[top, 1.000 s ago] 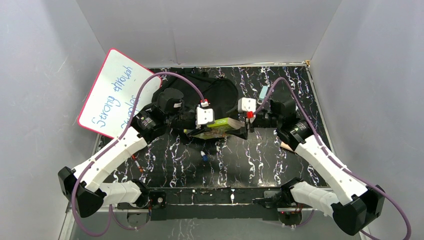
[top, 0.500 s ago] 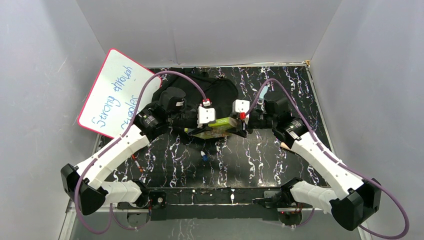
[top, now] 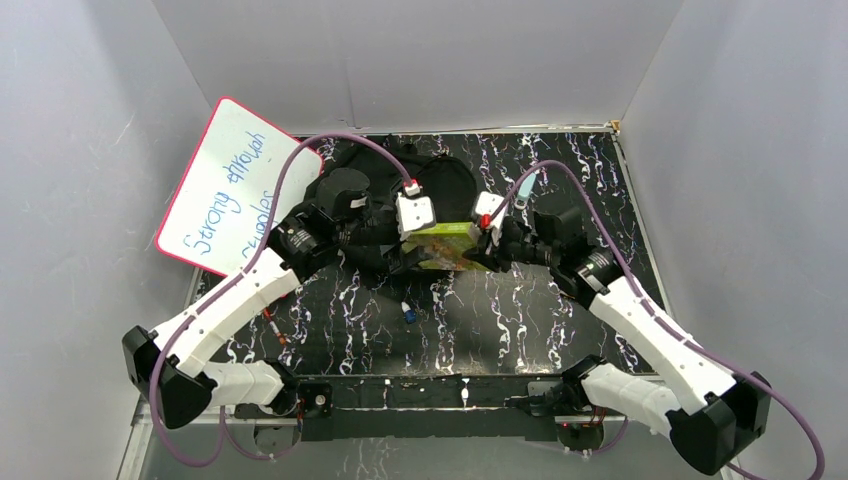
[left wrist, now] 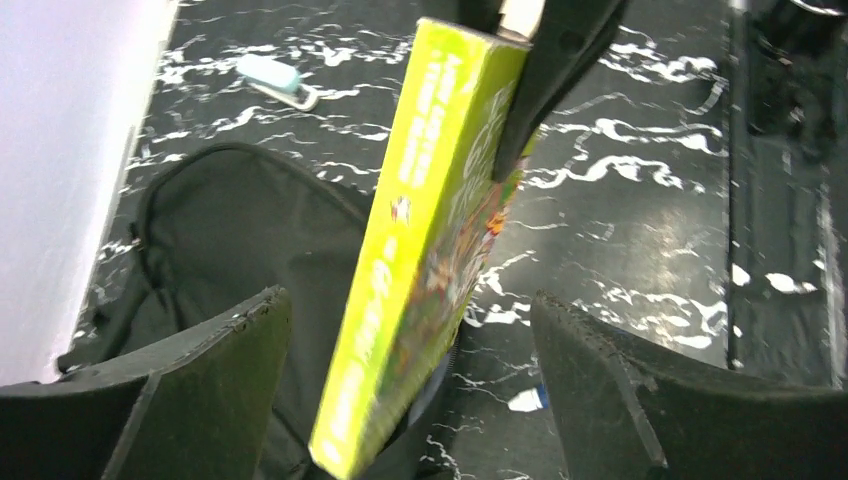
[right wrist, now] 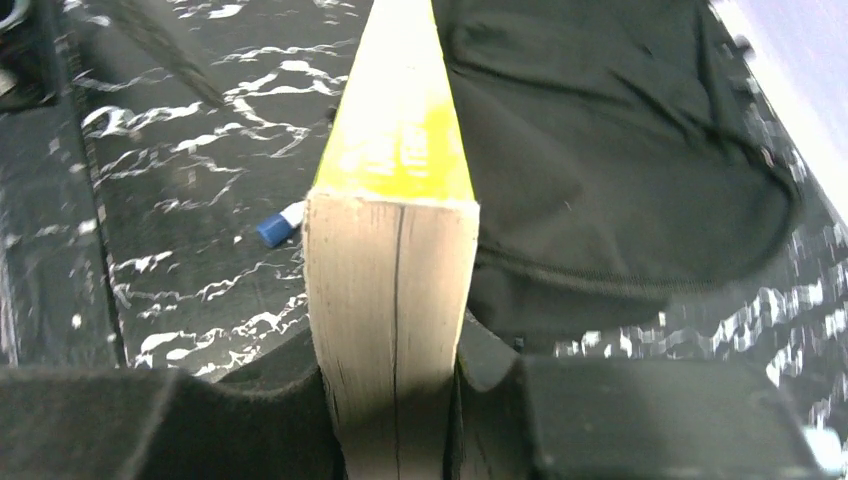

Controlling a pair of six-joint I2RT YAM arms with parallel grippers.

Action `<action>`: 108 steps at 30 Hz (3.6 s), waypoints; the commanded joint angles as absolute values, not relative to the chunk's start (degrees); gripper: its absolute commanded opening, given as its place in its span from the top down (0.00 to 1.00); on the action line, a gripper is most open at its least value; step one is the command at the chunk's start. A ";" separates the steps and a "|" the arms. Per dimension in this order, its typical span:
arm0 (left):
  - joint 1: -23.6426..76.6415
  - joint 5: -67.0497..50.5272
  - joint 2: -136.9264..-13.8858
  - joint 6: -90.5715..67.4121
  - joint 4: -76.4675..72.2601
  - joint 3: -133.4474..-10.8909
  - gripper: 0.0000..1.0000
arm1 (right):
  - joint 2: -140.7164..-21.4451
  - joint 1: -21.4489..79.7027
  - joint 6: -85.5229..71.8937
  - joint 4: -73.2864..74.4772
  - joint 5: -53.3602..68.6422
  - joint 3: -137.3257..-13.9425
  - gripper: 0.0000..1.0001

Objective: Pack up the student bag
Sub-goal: Pick up the book from the center of the board, then place the book in the student bag.

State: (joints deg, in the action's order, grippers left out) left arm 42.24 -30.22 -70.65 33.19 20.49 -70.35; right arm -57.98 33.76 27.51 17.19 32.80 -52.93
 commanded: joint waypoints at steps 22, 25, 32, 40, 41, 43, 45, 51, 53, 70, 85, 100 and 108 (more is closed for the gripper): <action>42.28 2.42 -82.87 2.19 20.62 -79.71 0.11 | -69.11 26.28 -31.89 42.00 -16.09 -77.23 1.00; 42.33 2.18 -85.56 0.56 21.96 -82.11 0.11 | -71.61 25.23 -31.52 43.38 -13.64 -77.88 1.00; 42.36 2.06 -93.77 -2.38 26.10 -91.77 0.15 | -73.95 18.58 -24.97 42.40 -2.90 -77.36 1.00; 50.07 17.49 -104.22 3.13 26.23 -101.04 0.13 | -69.26 12.63 -27.24 42.68 -8.75 -72.32 1.00; 51.16 19.24 -105.88 3.67 26.43 -102.37 0.13 | -68.53 12.20 -27.50 42.42 -8.55 -71.45 1.00; 52.76 22.17 -109.08 4.21 27.13 -105.08 0.12 | -67.30 11.46 -28.09 41.97 -7.72 -69.94 1.00; 53.31 24.44 -111.84 4.37 27.99 -107.23 0.12 | -66.34 10.84 -28.54 41.69 -6.55 -68.74 1.00; 54.24 26.61 -116.93 4.50 28.12 -109.75 0.11 | -63.72 10.05 -29.42 40.87 -4.59 -65.84 1.00; 54.63 28.46 -118.56 5.62 28.11 -110.55 0.12 | -63.09 9.93 -29.44 40.87 -4.57 -65.38 1.00; 55.72 41.25 -119.23 12.99 27.03 -113.06 0.69 | -58.52 9.83 -30.38 37.28 -0.38 -63.41 1.00; 53.41 41.38 -105.75 14.79 27.61 -110.44 1.00 | -51.94 9.83 -48.01 17.53 22.37 -59.87 1.00; 51.68 38.63 -105.34 13.69 29.47 -114.27 1.00 | -54.99 18.17 -67.91 1.05 18.18 -49.89 1.00; 51.61 40.51 -111.16 14.52 29.52 -124.67 1.00 | -53.68 22.64 -74.60 5.02 13.54 -46.29 1.00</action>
State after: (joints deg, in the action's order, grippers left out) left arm 51.44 38.46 -110.43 14.33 31.83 -118.02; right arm -56.01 21.12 -69.08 9.28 16.16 -46.85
